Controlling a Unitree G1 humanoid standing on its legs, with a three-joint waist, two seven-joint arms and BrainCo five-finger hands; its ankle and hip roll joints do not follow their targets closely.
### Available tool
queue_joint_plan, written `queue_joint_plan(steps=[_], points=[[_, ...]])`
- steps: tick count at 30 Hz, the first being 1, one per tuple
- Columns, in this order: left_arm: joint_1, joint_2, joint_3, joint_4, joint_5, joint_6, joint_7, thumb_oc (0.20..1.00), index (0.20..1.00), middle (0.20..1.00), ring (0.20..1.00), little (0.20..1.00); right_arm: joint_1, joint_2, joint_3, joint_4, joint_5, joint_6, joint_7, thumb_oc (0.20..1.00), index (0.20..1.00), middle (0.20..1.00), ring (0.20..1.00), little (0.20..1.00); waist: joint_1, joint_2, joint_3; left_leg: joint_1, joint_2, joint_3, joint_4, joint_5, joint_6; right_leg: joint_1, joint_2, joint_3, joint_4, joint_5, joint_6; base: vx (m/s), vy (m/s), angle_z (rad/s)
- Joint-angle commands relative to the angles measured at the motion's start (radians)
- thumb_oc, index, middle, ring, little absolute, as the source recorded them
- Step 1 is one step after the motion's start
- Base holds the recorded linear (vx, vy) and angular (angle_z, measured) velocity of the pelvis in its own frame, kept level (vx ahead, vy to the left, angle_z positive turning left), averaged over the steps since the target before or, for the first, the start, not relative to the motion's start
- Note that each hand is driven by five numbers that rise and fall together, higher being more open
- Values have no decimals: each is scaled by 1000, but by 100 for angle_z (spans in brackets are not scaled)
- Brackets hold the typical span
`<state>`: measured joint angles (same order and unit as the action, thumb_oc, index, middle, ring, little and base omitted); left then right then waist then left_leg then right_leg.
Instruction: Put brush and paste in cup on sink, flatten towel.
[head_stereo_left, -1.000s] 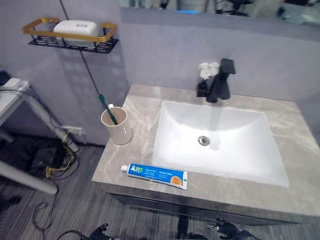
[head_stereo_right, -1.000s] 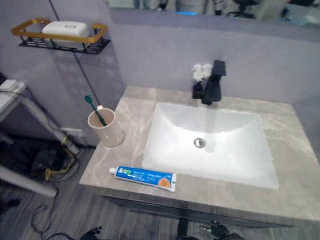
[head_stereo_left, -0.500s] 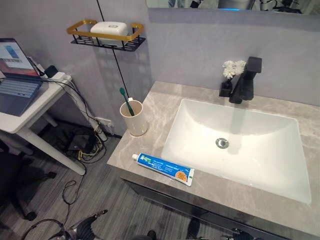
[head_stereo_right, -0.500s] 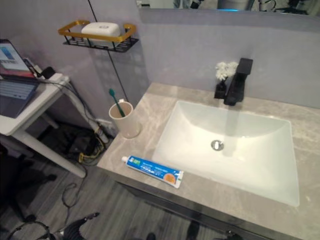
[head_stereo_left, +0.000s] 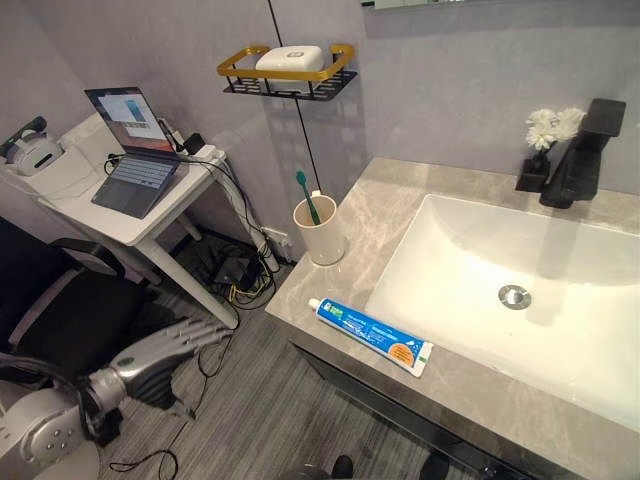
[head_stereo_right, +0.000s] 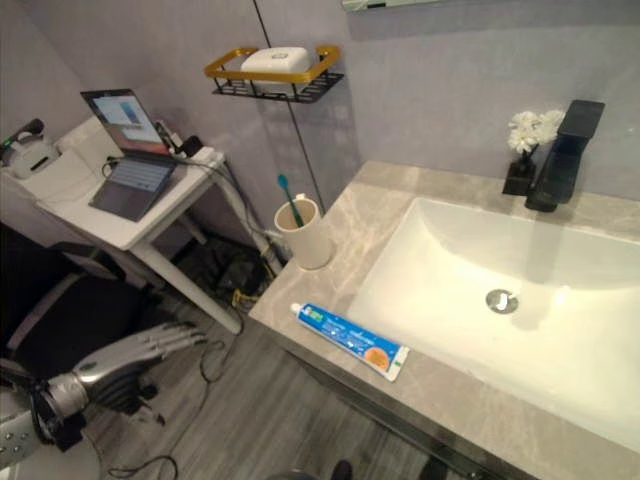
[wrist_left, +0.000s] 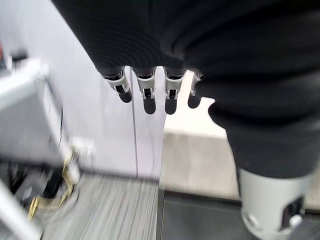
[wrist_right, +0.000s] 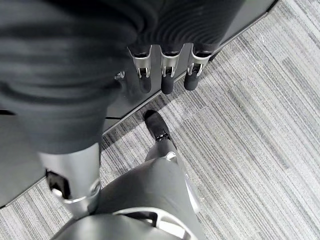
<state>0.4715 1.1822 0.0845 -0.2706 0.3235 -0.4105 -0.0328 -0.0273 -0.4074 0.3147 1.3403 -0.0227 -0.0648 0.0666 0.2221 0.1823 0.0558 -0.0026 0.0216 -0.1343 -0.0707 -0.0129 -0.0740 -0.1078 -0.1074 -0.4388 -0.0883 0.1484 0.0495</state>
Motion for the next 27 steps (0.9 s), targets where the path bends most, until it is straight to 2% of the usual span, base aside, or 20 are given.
queue_joint_plan(steps=[1, 3, 6, 7, 10, 12, 19, 27], points=[[-48, -2, 72, -16, -33, -15, 94, 1000, 1000, 1000, 1000, 1000, -76, 50, 61, -25, 8, -13, -5, 1000, 1000, 1000, 1000, 1000, -31, -68, 2, -114, -49, 30, -17, 141, -42, 125, -35, 64, 1, -78, 87, 27, -11, -3], [-97, -14, 77, -17, -64, -11, 114, 1000, 1000, 1000, 1000, 1000, -63, 75, 75, -22, 15, -4, 13, 1000, 1000, 1000, 1000, 1000, -57, -83, -1, -109, -43, 49, -17, 130, -38, 118, -28, 85, 1, -79, 87, 44, -3, -10], [-130, -28, 60, 0, -78, -3, 112, 1000, 1000, 1000, 1000, 1000, -60, 83, 80, -22, 14, -1, 22, 1000, 1000, 1000, 1000, 1000, -59, -89, 0, -106, -40, 64, -17, 125, -36, 112, -27, 103, 1, -78, 86, 24, -3, -23], [-151, -31, 48, 9, -93, 1, 105, 1000, 1000, 1000, 1000, 1000, -59, 92, 82, -16, 18, 7, 26, 1000, 1000, 1000, 1000, 1000, -80, -97, 3, -103, -39, 79, -17, 121, -34, 106, -27, 119, 1, -76, 85, 16, 1, -25], [-188, -27, 17, 23, -109, 0, 96, 1000, 1000, 1000, 1000, 1000, -61, 99, 71, 2, 29, 15, 28, 1000, 1000, 1000, 1000, 1000, -85, -104, 4, -102, -38, 98, -17, 117, -34, 98, -28, 137, 1, -74, 84, 19, 6, -34], [-236, -25, -40, 26, -111, 4, 74, 1000, 1000, 1000, 1000, 1000, -48, 103, 40, 19, 49, 22, 32, 1000, 1000, 1000, 1000, 1000, -102, -107, 8, -93, -38, 115, -17, 112, -33, 97, -29, 150, 1, -72, 85, 51, 17, -25], [-297, -8, -147, 34, -94, -5, 31, 1000, 1000, 1000, 1000, 1000, -33, 100, 30, 25, 50, 23, 33, 1000, 1000, 1000, 1000, 1000, -138, -100, 24, -104, -36, 159, -17, 99, -27, 61, -39, 195, 1, -59, 95, 1, 29, -12], [-336, -21, -233, 53, -84, -10, 39, 1000, 1000, 1000, 1000, 1000, -86, 98, 49, 8, 64, 18, 5, 1000, 1000, 1000, 1000, 1000, -141, -91, 28, -165, -25, 212, -17, 111, -32, -34, -44, 253, 1, -30, 102, -50, 28, -24]])
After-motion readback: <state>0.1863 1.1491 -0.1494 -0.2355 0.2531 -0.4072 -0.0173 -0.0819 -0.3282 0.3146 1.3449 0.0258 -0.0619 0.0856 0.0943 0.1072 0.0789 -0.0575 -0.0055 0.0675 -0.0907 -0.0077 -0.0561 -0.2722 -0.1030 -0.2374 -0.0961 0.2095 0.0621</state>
